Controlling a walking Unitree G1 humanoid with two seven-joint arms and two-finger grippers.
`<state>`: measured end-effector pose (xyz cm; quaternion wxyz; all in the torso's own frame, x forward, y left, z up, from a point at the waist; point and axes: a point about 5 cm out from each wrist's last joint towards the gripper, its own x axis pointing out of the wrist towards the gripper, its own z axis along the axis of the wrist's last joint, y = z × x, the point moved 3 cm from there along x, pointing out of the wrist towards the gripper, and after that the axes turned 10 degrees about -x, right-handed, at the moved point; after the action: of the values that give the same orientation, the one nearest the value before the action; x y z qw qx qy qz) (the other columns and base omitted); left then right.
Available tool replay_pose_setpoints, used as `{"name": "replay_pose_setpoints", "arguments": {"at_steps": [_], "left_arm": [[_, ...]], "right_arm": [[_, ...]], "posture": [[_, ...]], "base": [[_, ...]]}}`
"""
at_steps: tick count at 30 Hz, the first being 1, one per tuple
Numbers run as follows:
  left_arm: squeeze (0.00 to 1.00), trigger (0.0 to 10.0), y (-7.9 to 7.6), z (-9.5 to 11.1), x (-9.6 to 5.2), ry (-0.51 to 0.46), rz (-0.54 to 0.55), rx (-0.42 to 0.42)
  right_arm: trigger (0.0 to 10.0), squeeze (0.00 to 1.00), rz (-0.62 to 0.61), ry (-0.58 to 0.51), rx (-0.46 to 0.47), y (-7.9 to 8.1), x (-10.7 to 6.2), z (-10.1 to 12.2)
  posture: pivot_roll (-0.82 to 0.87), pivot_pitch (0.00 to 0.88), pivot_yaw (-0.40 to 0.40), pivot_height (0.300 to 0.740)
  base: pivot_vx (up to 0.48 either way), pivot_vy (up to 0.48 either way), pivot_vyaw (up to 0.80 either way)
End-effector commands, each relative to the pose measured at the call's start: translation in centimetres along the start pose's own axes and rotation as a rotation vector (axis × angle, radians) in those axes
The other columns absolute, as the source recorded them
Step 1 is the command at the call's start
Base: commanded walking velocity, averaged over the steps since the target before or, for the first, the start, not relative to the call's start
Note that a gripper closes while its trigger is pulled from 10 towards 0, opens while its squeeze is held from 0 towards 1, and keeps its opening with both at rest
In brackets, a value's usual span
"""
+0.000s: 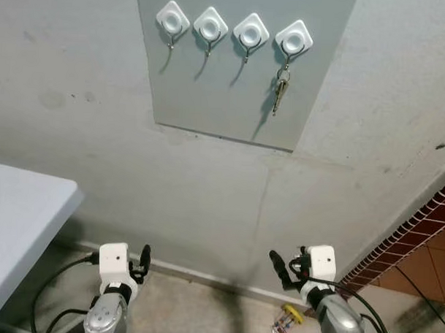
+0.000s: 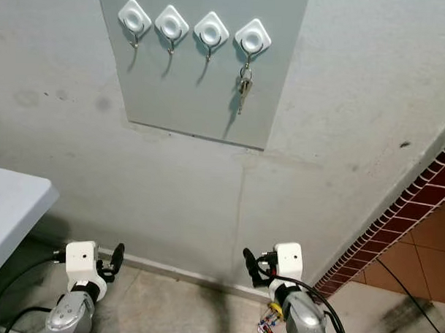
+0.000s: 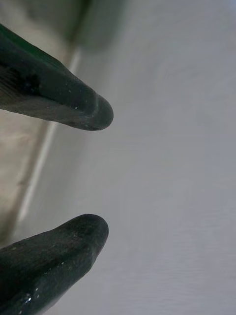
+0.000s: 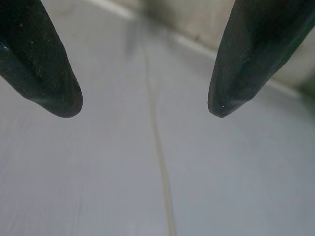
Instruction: Hang keys on a hook
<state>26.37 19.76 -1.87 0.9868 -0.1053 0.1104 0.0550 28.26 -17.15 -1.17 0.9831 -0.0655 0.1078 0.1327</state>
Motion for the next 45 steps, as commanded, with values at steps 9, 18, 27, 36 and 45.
{"name": "replay_pose_setpoints", "arguments": {"at_steps": [9,18,27,36,45], "left_arm": [[0.0,10.0,-1.2,6.0,0.9,-0.21,-0.044,-0.003],[0.0,10.0,-1.8,7.6,0.3,-0.223,-0.059,-0.022],[0.0,10.0,-1.8,8.0,0.2,-0.202,-0.054,-0.021],[0.0,10.0,-1.7,7.9,0.2,-0.189,-0.047,-0.017],[0.0,10.0,-2.0,8.2,0.5,-0.186,-0.058,-0.017]], "right_arm": [[10.0,0.0,-0.006,-0.208,-0.072,-0.1,1.6,5.8],[10.0,0.0,-0.015,-0.216,-0.118,-0.3,1.6,7.2],[10.0,0.0,-0.018,-0.197,-0.133,-0.6,1.6,7.4],[10.0,0.0,-0.014,-0.193,-0.138,-0.6,1.4,7.3],[10.0,0.0,-0.006,-0.189,-0.156,-0.8,1.3,7.4]], "posture": [[-0.04,0.015,-0.019,0.74],[-0.03,0.016,-0.023,0.74],[-0.03,0.018,-0.026,0.74],[-0.04,0.018,-0.026,0.74],[-0.04,0.005,-0.033,0.74]], "base": [[0.0,0.0,0.0],[0.0,0.0,0.35],[0.0,0.0,0.8],[0.0,0.0,0.8],[0.0,0.0,0.8]]}}
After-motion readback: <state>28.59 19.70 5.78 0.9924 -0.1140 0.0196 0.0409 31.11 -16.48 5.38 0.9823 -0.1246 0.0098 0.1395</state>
